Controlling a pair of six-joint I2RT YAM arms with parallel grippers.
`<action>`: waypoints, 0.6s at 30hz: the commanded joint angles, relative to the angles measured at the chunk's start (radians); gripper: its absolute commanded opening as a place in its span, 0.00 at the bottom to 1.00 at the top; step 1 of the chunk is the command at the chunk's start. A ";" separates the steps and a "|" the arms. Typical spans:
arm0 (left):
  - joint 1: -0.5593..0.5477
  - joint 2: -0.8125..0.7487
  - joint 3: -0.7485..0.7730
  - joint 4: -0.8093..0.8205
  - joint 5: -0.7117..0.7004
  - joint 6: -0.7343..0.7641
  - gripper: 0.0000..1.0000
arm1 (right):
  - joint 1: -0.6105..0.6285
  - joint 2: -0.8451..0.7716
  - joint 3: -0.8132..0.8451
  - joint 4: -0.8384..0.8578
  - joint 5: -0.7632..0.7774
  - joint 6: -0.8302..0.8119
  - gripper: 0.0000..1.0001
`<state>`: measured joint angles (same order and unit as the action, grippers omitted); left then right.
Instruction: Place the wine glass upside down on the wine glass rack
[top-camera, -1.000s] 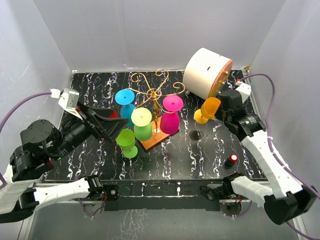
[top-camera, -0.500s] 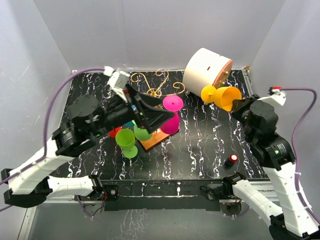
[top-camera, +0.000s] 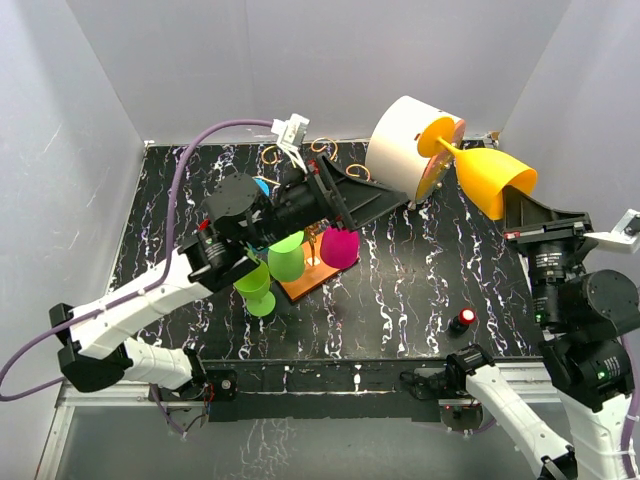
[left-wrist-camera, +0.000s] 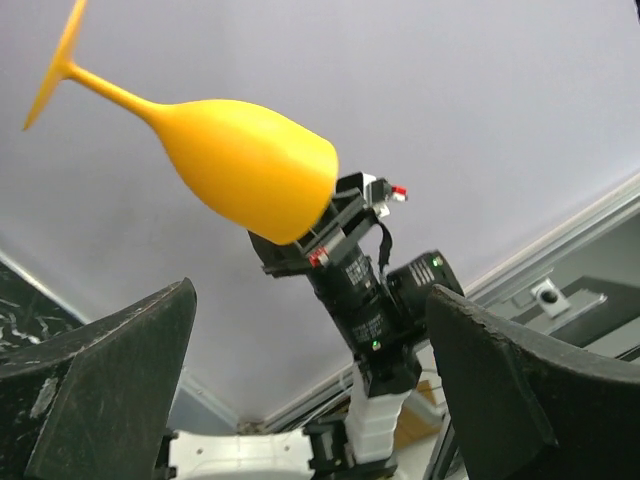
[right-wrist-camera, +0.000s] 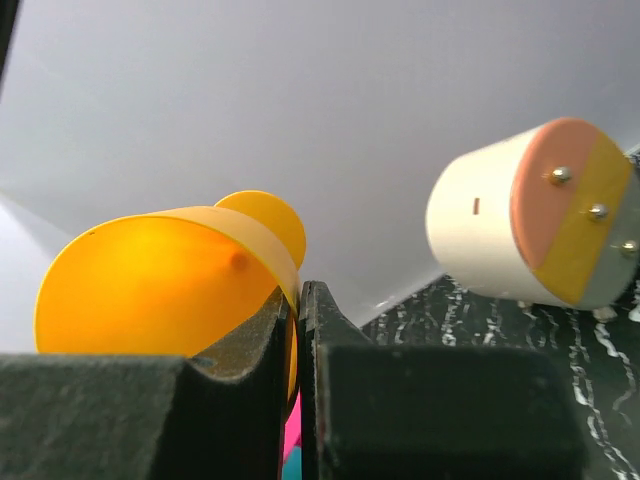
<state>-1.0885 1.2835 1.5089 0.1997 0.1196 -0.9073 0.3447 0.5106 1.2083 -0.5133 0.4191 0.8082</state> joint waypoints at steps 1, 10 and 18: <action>-0.002 0.041 0.030 0.138 -0.057 -0.134 0.98 | -0.004 -0.027 0.012 0.137 -0.093 0.036 0.00; -0.002 0.146 0.080 0.243 -0.085 -0.224 0.99 | -0.004 -0.053 -0.024 0.236 -0.243 0.068 0.00; -0.002 0.174 0.035 0.351 -0.155 -0.344 0.88 | -0.004 -0.055 -0.058 0.301 -0.324 0.085 0.00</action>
<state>-1.0885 1.4658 1.5417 0.4160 0.0116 -1.1877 0.3447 0.4622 1.1610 -0.3164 0.1680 0.8761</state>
